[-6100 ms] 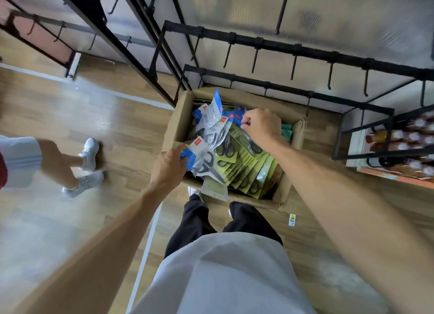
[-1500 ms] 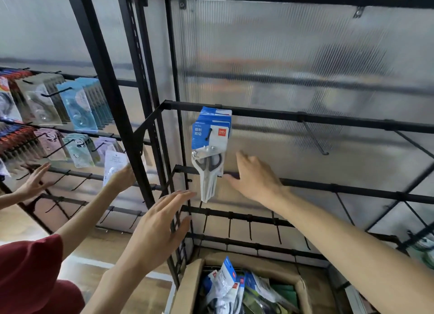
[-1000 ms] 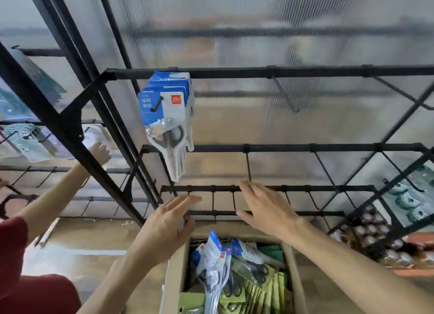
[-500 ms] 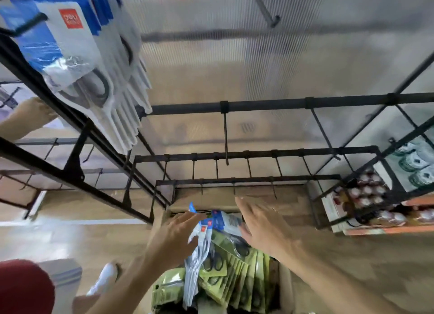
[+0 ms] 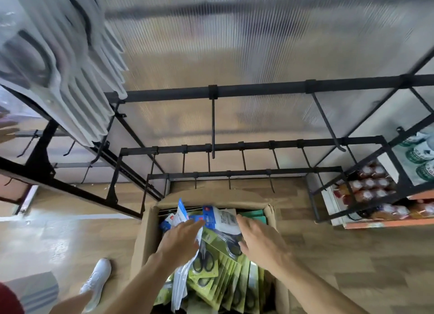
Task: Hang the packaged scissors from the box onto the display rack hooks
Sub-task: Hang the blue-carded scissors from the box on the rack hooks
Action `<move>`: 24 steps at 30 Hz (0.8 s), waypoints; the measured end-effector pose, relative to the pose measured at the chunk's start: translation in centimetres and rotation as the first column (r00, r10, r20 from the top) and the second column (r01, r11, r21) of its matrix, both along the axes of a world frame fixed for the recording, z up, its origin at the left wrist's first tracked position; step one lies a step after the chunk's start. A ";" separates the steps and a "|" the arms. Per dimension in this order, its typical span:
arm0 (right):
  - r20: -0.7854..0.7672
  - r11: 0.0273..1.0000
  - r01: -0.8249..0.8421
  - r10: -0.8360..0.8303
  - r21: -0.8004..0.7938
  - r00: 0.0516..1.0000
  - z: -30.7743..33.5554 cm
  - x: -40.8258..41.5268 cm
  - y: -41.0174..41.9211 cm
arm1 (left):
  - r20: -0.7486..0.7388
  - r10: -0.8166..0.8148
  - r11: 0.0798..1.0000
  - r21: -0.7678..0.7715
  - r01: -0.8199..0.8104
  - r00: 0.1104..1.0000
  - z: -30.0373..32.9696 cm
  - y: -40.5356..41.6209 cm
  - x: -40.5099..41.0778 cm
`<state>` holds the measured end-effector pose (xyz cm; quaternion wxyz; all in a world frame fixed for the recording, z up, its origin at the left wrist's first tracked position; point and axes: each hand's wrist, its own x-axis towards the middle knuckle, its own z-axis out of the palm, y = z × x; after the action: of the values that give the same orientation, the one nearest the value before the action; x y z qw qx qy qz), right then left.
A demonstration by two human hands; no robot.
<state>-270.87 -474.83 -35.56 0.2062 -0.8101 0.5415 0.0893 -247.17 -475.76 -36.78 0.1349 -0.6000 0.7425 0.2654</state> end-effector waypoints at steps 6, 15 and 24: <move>0.037 0.999 0.028 -0.030 0.045 0.999 -0.3 -1.3 2.0 | -0.016 0.065 0.998 -0.016 -0.065 0.998 -2.2 -1.3 -2.0; 0.026 0.994 0.062 -0.064 0.086 0.998 -0.7 -2.9 4.6 | -0.044 0.082 0.965 -0.246 -0.090 0.996 -4.5 -2.7 -3.3; 0.199 0.962 0.252 -0.228 -0.103 0.953 -3.8 -1.4 2.6 | -0.345 -0.216 0.947 -0.304 0.109 0.913 -1.1 -0.3 -4.2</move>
<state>-272.25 -472.24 -39.33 0.2132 -0.7543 0.6192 -0.0469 -251.33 -476.02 -37.90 -0.0726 -0.4868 0.8321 0.2556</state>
